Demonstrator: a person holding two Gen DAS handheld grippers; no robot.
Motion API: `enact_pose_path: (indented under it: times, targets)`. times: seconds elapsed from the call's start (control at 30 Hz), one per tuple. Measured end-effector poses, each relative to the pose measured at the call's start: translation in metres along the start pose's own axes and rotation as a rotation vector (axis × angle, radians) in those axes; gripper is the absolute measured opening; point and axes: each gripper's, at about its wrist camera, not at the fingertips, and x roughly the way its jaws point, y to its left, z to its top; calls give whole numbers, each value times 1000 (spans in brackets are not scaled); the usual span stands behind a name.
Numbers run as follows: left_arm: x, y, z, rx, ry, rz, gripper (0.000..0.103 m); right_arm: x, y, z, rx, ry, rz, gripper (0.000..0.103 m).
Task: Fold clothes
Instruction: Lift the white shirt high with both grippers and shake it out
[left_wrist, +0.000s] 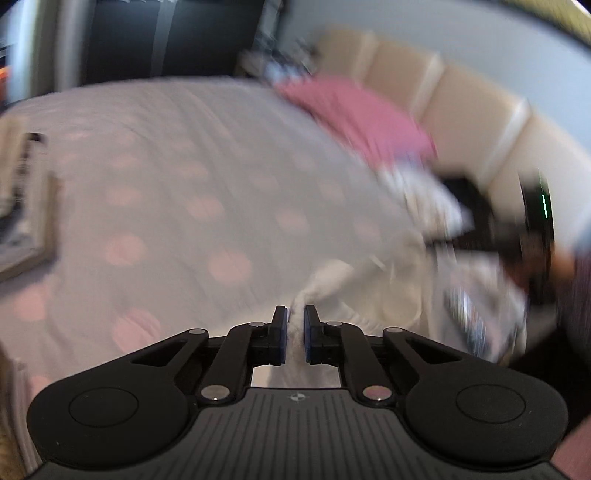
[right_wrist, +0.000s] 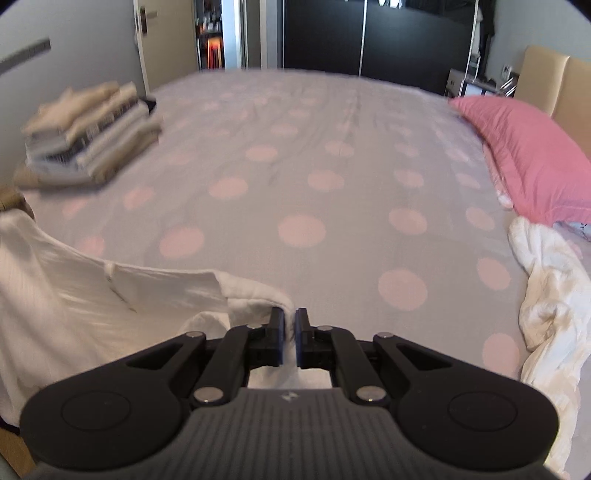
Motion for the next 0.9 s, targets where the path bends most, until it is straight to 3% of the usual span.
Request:
enact_pose_path:
  times: [0.07, 0.27, 0.4, 0.5, 0.6, 0.77, 0.9]
  targets:
    - [-24, 4, 16, -27, -67, 25, 6, -24, 4, 13, 5, -76, -9, 6]
    - [-97, -34, 69, 66, -240, 74, 6, -99, 16, 53, 20, -311, -42, 6]
    - [-143, -82, 85, 136, -362, 15, 6, -188, 21, 94, 58, -588, -151, 6]
    - [-179, -115, 92, 172, -497, 27, 6, -245, 28, 120, 56, -761, -225, 6]
    - [-223, -125, 107, 172, -619, 66, 5, -280, 48, 133, -15, -826, -254, 6]
    - [-278, -149, 117, 222, -735, 127, 6, -327, 68, 118, -59, -932, -262, 6]
    - [-300, -169, 111, 259, -821, 116, 6, -364, 84, 106, -95, -1016, -268, 6]
